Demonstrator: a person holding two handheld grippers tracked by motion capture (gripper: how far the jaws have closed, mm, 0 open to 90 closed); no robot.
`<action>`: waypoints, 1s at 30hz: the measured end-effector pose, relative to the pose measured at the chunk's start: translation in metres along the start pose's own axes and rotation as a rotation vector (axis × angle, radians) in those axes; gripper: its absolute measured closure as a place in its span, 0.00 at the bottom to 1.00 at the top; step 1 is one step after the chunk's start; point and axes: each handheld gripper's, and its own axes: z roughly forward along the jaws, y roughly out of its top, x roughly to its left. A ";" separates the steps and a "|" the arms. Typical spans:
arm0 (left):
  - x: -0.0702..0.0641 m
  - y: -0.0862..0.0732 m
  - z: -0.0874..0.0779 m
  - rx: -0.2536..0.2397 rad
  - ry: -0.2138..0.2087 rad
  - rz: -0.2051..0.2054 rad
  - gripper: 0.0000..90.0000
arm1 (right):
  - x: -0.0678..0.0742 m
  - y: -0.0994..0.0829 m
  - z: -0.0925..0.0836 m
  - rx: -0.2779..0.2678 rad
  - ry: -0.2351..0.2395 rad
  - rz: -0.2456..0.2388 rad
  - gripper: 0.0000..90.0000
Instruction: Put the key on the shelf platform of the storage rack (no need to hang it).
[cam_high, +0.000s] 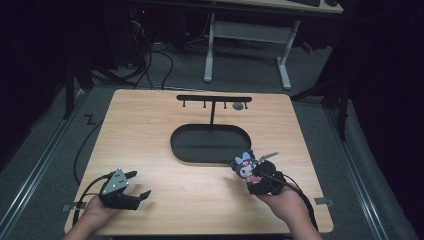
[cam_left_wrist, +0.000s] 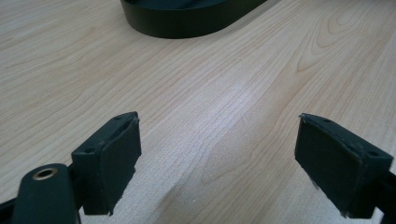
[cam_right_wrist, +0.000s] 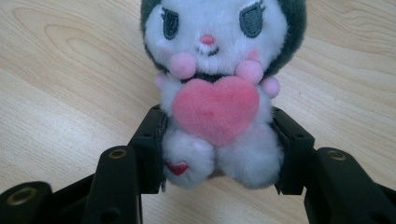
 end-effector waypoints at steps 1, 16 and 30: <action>0.000 0.000 0.000 0.000 0.000 0.001 0.17 | 0.000 0.001 0.000 -0.001 0.003 0.000 0.53; 0.000 0.000 0.000 -0.001 0.002 0.002 0.17 | 0.002 0.018 -0.005 -0.029 0.008 -0.008 0.53; -0.001 0.000 0.000 -0.002 0.001 0.005 0.17 | 0.007 0.040 -0.003 -0.046 0.010 -0.012 0.53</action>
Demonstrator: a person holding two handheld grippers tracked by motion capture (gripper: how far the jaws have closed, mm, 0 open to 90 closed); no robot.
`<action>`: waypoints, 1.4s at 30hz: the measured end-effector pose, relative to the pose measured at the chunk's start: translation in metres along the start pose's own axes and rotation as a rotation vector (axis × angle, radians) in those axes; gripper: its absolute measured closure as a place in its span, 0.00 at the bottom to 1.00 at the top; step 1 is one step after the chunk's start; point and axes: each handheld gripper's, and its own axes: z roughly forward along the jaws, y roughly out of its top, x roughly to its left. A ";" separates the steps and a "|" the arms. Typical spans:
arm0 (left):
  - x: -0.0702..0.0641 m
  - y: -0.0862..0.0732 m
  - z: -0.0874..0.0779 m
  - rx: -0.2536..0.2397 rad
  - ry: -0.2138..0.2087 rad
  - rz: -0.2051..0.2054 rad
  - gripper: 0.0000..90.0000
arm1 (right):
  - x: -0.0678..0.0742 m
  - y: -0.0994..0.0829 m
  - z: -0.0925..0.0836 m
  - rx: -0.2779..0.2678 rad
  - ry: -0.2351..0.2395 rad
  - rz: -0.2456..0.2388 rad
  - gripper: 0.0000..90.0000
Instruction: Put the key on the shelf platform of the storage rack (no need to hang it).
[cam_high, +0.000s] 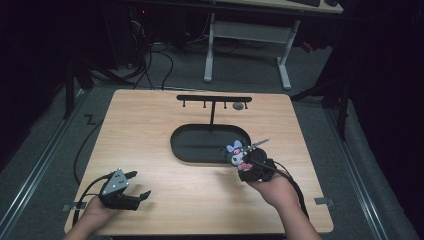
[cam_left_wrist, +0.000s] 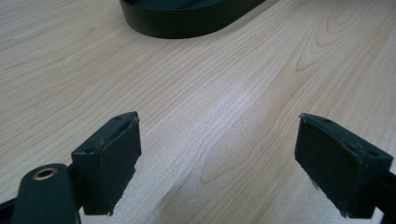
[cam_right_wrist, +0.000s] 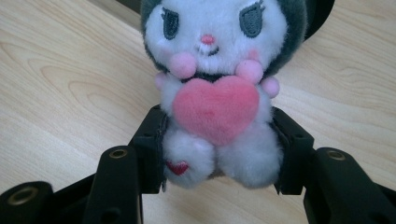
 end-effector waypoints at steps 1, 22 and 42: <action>0.000 0.000 0.000 0.000 0.000 0.000 0.17 | 0.000 0.001 0.000 -0.005 0.000 0.001 0.53; 0.000 0.000 0.000 -0.002 -0.001 0.000 0.17 | -0.005 0.030 0.024 -0.002 -0.005 0.014 0.53; 0.000 0.000 0.000 -0.005 -0.004 0.000 0.17 | -0.019 0.056 0.053 -0.012 0.018 0.098 0.53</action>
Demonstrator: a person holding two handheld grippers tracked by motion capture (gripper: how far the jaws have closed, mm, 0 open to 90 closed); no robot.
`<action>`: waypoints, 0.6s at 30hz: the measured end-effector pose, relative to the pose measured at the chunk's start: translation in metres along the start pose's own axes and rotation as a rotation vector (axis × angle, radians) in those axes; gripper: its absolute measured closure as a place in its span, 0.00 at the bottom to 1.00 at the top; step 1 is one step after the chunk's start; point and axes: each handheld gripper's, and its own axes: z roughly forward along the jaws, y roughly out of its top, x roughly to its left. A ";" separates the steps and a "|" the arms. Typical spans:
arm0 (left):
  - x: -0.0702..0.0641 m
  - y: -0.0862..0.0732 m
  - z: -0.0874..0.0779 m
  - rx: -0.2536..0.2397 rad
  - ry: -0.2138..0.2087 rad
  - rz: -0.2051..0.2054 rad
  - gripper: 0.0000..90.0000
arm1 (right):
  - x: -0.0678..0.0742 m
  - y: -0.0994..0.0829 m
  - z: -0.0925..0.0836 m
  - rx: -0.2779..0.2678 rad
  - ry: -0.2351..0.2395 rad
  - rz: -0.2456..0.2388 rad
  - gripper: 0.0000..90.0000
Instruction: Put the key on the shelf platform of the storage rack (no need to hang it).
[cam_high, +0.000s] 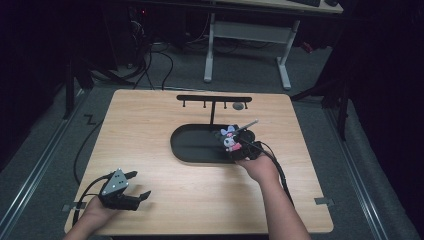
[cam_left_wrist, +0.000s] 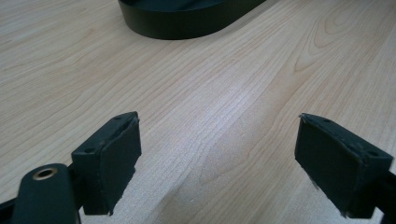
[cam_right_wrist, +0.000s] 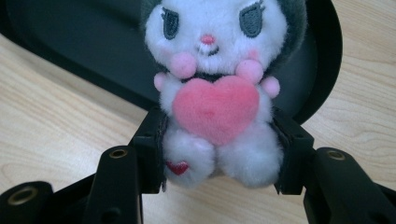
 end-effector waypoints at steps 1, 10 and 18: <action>0.000 0.000 0.000 0.000 0.000 0.000 0.17 | 0.000 0.001 0.001 0.002 -0.002 0.006 0.53; 0.000 0.000 0.000 0.000 0.000 -0.001 0.17 | 0.000 0.016 0.013 0.002 -0.001 0.009 0.53; 0.000 0.000 -0.001 -0.001 -0.002 -0.001 0.17 | 0.005 0.028 0.024 -0.001 0.007 0.025 0.53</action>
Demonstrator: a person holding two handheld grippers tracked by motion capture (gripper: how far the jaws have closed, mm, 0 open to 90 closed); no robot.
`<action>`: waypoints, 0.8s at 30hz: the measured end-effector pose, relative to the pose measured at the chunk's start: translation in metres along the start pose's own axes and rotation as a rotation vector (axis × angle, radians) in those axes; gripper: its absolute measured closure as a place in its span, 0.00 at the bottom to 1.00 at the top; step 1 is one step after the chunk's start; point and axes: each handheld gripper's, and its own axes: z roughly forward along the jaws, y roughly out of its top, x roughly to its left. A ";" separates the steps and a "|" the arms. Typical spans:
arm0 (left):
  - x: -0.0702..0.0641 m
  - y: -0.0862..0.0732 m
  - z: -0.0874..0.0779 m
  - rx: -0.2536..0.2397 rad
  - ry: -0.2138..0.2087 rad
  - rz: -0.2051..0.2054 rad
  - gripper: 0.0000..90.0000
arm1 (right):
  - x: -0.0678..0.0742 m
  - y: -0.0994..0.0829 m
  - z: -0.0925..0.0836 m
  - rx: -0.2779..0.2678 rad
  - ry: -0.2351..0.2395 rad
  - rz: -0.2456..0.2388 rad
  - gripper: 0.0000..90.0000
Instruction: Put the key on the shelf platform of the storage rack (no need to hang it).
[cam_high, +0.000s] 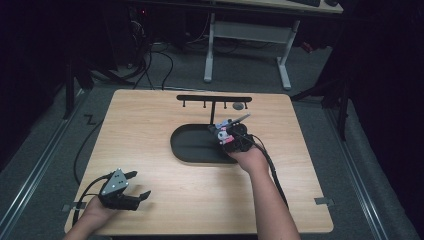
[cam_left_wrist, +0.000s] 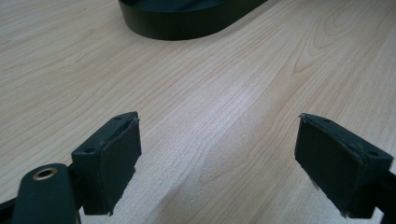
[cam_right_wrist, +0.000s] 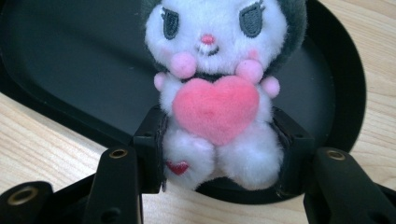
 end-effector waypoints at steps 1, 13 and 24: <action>0.000 0.000 0.000 0.000 0.000 -0.001 0.17 | 0.000 0.000 0.002 0.000 -0.002 -0.003 0.53; 0.000 0.000 0.000 -0.002 0.000 -0.002 0.17 | -0.003 -0.003 0.013 0.031 -0.006 0.014 0.53; 0.000 0.000 0.000 -0.001 0.001 0.000 0.17 | -0.011 -0.019 0.018 0.065 -0.004 0.040 0.53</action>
